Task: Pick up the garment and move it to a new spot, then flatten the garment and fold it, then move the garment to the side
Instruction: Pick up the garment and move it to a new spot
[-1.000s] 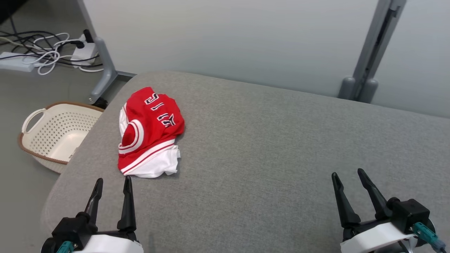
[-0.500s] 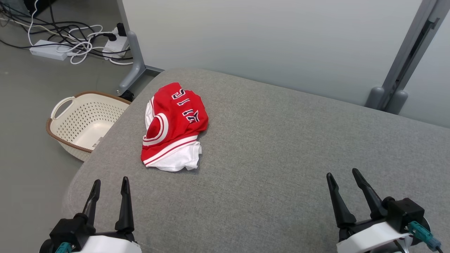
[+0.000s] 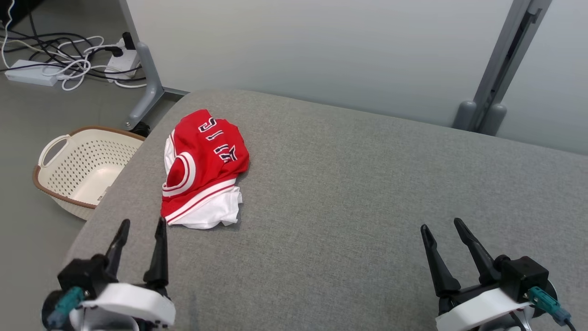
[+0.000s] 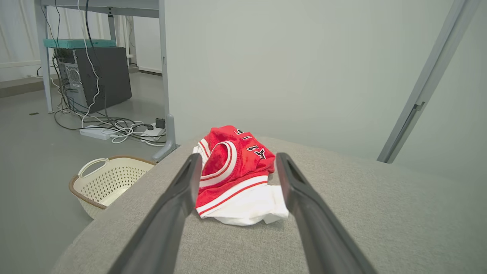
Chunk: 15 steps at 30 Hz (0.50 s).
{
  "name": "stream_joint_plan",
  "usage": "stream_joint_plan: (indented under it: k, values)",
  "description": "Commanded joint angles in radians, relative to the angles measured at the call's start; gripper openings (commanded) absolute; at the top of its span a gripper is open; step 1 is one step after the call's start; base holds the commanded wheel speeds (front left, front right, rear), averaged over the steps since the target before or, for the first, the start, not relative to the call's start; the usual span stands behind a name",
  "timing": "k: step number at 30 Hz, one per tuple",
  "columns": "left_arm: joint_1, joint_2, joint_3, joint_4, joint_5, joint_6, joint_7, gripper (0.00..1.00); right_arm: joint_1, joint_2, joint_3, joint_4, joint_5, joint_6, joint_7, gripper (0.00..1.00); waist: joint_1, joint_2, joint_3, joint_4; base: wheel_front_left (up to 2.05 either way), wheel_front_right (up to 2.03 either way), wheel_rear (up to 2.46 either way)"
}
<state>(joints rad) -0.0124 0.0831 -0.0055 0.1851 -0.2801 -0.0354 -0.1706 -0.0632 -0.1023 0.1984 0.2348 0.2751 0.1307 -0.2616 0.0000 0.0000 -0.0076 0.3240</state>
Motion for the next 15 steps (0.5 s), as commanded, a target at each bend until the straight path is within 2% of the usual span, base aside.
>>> stream_joint_plan:
  k: [1, 9, 10, 15]
  values:
    - [-0.040, 0.025, 0.006, -0.010, -0.009, -0.008, 0.035, 1.00, -0.012, -0.008, -0.002, 0.000, 0.006, 0.000, -0.005, 1.00, 0.0000, 0.0000, 0.008, -0.012, 0.00, 0.00, 0.00]
    - [-0.232, 0.167, 0.045, 0.014, -0.073, -0.044, 0.322, 1.00, -0.038, -0.009, 0.010, -0.003, 0.004, 0.000, -0.005, 1.00, 0.0000, 0.0000, 0.053, -0.078, 0.00, 0.00, 0.00]
    - [-0.232, 0.167, 0.045, 0.014, -0.073, -0.044, 0.322, 1.00, -0.038, -0.009, 0.010, -0.003, 0.004, 0.000, -0.005, 1.00, 0.0000, 0.0000, 0.053, -0.078, 0.00, 0.00, 0.00]
    - [-0.340, 0.238, 0.081, 0.097, -0.165, -0.067, 0.475, 1.00, -0.066, -0.007, 0.023, -0.005, 0.002, 0.000, -0.005, 1.00, 0.0000, 0.0000, 0.094, -0.146, 0.00, 0.00, 0.00]
